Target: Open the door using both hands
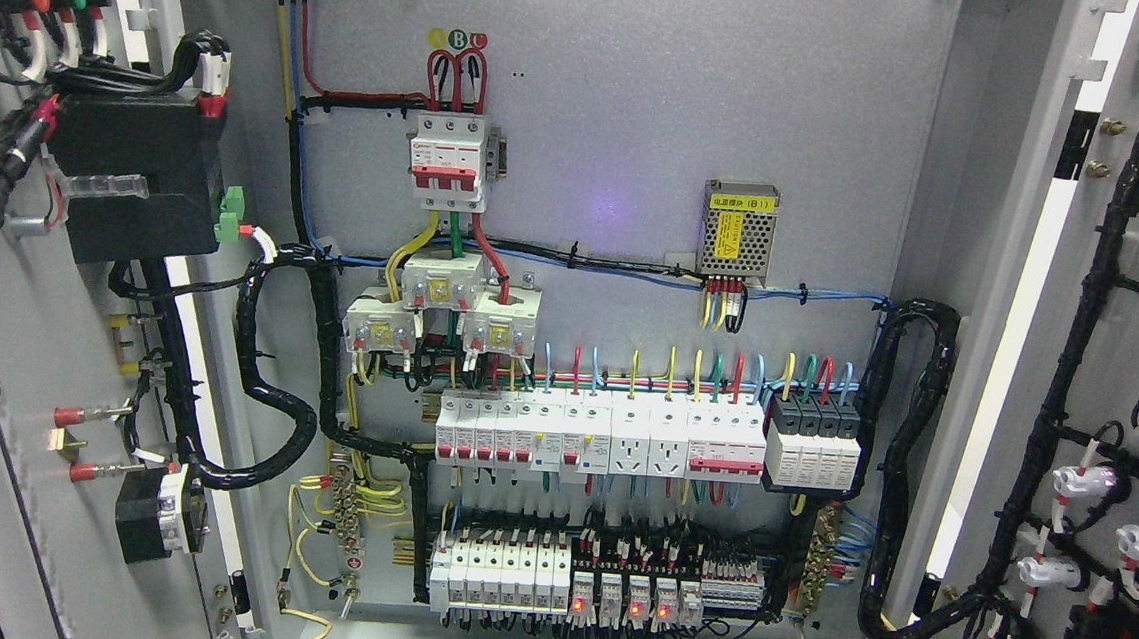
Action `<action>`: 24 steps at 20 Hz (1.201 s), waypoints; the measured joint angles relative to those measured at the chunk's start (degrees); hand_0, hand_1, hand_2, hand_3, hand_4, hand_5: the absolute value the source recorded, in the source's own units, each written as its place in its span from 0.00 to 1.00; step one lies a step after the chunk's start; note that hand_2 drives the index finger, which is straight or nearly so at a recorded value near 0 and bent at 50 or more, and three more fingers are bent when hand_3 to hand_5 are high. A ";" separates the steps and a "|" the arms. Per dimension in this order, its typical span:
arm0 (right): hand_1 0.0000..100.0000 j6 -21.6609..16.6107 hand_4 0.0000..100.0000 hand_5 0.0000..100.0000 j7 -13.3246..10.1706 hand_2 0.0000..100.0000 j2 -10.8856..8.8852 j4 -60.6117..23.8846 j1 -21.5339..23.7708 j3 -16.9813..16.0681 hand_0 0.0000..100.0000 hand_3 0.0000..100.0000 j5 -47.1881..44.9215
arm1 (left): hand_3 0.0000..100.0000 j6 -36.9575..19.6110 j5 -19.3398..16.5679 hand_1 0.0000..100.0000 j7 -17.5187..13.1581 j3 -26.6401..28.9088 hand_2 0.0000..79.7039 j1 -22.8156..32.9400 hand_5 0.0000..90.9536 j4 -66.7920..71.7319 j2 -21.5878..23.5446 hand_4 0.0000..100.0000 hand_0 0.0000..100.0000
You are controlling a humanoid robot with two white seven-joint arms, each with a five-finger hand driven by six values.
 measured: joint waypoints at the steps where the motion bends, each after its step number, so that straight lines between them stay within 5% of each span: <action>1: 0.14 -0.63 0.00 0.00 -0.03 0.00 -0.09 -0.52 1.35 -1.05 0.06 0.00 0.02 | 0.00 -1.84 -0.02 0.56 0.07 -0.84 0.00 0.21 0.00 -1.37 0.44 0.00 0.12; 12: 0.14 -16.34 0.00 0.00 -0.20 0.00 -0.57 -3.97 14.46 -10.89 0.06 0.00 0.03 | 0.00 -5.69 -0.25 0.56 -0.15 -7.80 0.00 3.57 0.00 -25.45 7.06 0.00 0.12; 24: 0.14 -26.62 0.00 0.00 -0.28 0.00 -0.68 -5.39 17.11 -19.64 0.06 0.00 -0.04 | 0.00 -5.71 -0.08 0.56 -0.22 -6.67 0.00 4.40 0.00 -53.86 10.04 0.00 0.12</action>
